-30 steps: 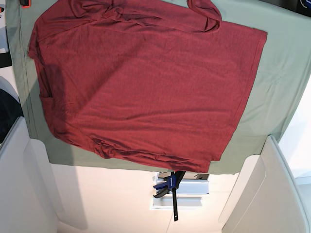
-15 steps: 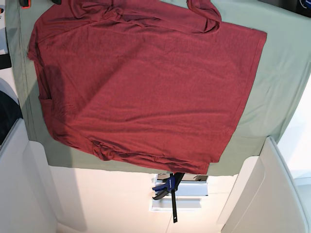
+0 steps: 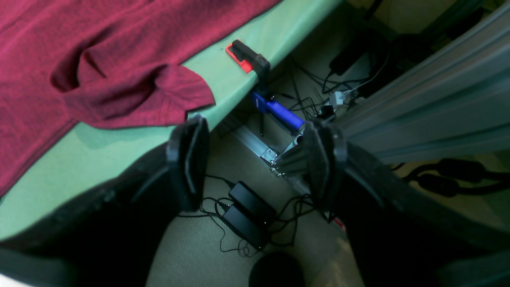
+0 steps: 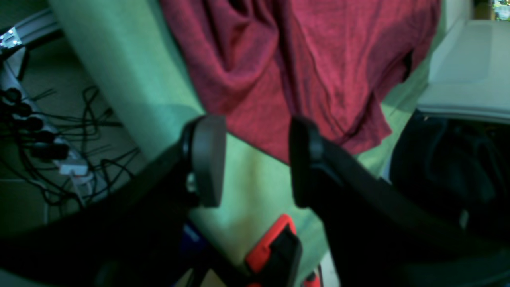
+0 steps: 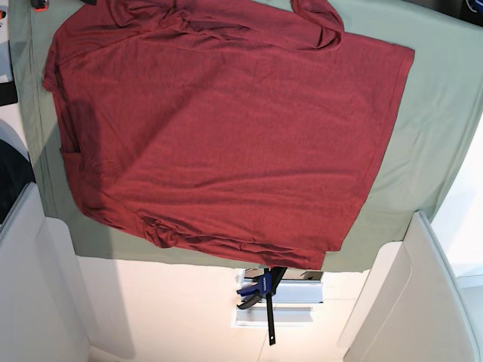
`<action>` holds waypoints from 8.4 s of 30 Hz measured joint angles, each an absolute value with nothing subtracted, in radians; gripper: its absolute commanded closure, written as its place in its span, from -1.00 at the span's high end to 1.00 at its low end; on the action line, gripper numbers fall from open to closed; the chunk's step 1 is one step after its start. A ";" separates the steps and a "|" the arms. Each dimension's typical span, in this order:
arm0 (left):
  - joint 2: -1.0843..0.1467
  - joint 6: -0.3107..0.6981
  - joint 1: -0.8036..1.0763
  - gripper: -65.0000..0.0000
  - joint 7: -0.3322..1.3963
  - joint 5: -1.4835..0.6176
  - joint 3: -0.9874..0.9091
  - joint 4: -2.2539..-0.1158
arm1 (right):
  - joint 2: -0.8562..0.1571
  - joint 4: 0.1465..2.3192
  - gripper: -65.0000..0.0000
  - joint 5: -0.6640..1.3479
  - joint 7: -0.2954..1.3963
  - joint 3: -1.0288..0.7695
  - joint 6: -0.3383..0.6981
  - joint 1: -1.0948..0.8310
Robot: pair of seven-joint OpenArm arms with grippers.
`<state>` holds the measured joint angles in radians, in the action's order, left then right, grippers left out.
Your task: Fold the T-shirt properly
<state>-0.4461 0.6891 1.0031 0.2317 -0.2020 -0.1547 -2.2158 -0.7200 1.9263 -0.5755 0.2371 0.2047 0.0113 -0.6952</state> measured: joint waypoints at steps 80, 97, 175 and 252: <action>-0.339 0.460 0.548 -1.00 0.311 -0.013 0.020 -1.870 | -0.714 1.760 -0.18 -0.508 0.208 0.204 -0.039 -0.523; -0.474 0.470 0.587 -1.00 0.416 -0.008 -0.045 -2.044 | -0.714 1.770 -1.00 -0.507 0.226 0.204 -0.128 -0.524; -0.715 0.690 0.389 0.17 0.429 -0.079 0.009 -1.783 | -0.571 1.722 0.28 -0.157 0.332 0.210 0.175 -0.197; -0.723 0.697 0.348 -1.00 0.157 -0.201 -0.272 -1.673 | -0.617 1.687 -1.00 -0.182 0.321 0.158 0.137 -0.140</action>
